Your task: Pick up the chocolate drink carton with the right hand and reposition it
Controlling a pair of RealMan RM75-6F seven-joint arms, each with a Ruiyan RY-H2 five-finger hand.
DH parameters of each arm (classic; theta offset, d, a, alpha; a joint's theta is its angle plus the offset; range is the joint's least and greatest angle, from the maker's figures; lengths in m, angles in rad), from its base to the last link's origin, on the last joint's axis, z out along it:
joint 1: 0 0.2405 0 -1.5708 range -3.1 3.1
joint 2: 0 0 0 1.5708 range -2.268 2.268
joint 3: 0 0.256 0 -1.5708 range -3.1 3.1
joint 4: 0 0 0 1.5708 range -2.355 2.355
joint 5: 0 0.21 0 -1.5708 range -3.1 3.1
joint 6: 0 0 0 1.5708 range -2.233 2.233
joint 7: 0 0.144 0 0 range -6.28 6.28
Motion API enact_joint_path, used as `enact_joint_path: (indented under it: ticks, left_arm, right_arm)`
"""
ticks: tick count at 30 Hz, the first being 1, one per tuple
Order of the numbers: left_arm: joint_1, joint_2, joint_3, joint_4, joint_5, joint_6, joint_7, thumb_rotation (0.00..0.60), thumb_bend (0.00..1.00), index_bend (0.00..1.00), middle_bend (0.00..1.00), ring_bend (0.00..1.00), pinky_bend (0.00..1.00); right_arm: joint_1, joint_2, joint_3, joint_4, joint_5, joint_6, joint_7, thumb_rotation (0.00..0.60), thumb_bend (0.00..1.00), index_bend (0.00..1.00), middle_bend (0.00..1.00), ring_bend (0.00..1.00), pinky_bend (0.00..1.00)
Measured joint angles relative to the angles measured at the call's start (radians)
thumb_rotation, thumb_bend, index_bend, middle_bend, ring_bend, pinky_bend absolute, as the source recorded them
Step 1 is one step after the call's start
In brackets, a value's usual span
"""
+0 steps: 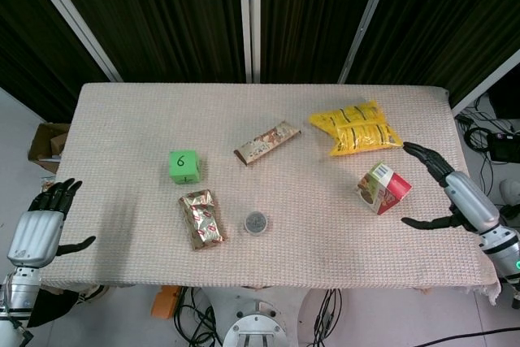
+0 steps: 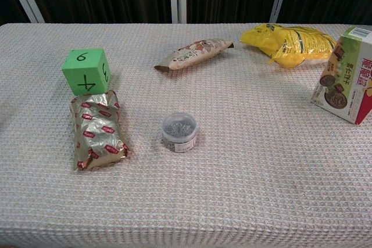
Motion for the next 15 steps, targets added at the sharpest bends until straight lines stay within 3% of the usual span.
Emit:
enact_joint_path:
  ticks: [6, 15]
  left_arm:
    - [-0.007, -0.004, -0.001, -0.001, -0.005, -0.01, 0.011, 0.475, 0.03, 0.08, 0.07, 0.07, 0.19]
    - [-0.015, -0.004, -0.003, -0.021, -0.01, -0.014, 0.049, 0.474, 0.03, 0.08, 0.07, 0.07, 0.19]
  right_arm:
    - [-0.037, -0.008, 0.023, 0.255, -0.014, -0.086, 0.238, 0.6, 0.0, 0.0, 0.0, 0.0, 0.0]
    - [-0.02, -0.082, 0.032, 0.402, -0.043, -0.298, 0.218, 0.6, 0.0, 0.0, 0.0, 0.0, 0.0]
